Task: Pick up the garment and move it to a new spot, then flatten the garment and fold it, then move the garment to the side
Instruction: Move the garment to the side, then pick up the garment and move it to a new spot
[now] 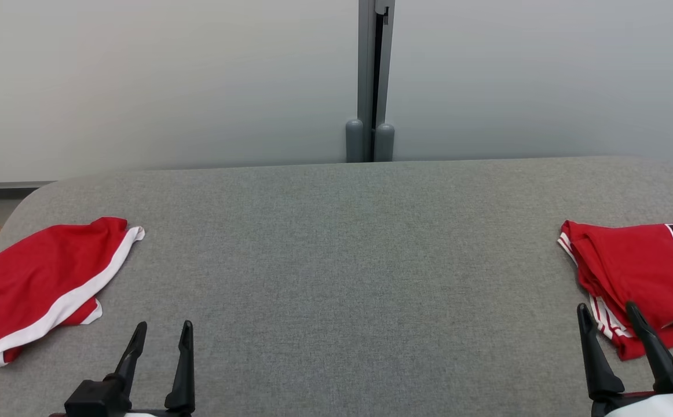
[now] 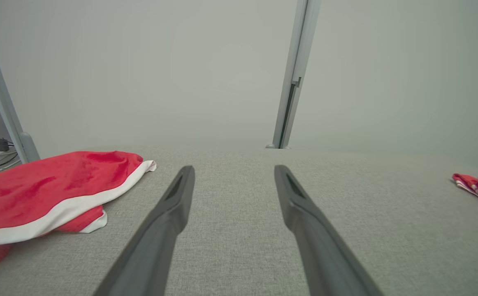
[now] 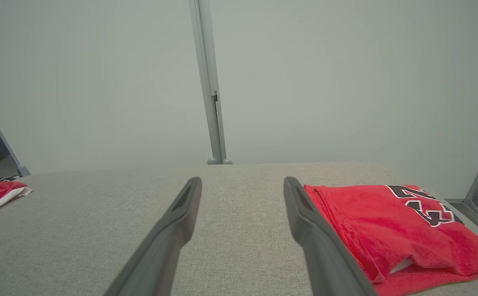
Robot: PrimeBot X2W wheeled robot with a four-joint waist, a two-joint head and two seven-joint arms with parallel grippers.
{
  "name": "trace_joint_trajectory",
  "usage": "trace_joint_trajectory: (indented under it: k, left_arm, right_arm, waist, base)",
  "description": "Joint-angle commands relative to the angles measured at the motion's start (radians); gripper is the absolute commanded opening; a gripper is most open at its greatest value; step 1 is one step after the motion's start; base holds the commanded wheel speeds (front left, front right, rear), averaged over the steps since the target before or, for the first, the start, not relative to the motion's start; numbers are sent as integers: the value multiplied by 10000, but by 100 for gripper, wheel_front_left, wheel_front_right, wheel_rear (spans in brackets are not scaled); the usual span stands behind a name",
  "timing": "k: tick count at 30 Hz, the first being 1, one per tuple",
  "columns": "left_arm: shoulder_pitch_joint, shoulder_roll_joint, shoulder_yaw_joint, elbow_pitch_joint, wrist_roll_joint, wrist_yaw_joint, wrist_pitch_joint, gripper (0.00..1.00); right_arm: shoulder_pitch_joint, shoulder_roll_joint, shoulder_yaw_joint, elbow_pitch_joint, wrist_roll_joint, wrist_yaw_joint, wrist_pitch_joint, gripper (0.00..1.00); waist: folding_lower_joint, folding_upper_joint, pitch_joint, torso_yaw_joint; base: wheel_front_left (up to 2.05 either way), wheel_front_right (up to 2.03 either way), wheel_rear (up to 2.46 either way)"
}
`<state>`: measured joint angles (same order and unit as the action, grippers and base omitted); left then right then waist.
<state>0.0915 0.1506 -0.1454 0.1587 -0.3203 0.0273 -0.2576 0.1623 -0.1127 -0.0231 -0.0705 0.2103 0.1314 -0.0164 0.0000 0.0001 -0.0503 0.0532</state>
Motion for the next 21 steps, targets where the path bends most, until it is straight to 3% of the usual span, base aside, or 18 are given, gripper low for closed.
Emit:
trace_joint_trajectory:
  k: [1,21]
  left_arm:
    - [88,87,30,49,-34,-38,-62,100]
    - [45,113,-79,560,102,0,-81,100]
  right_arm:
    - [167,-82,-32,-12,47,-14,83,100]
    - [450,-94,-58,-166,170,-13,261,100]
  waist:
    - [0,-1,-142,-20]
    - [0,-1,-430,-42]
  base:
    - [0,0,0]
    - [0,0,0]
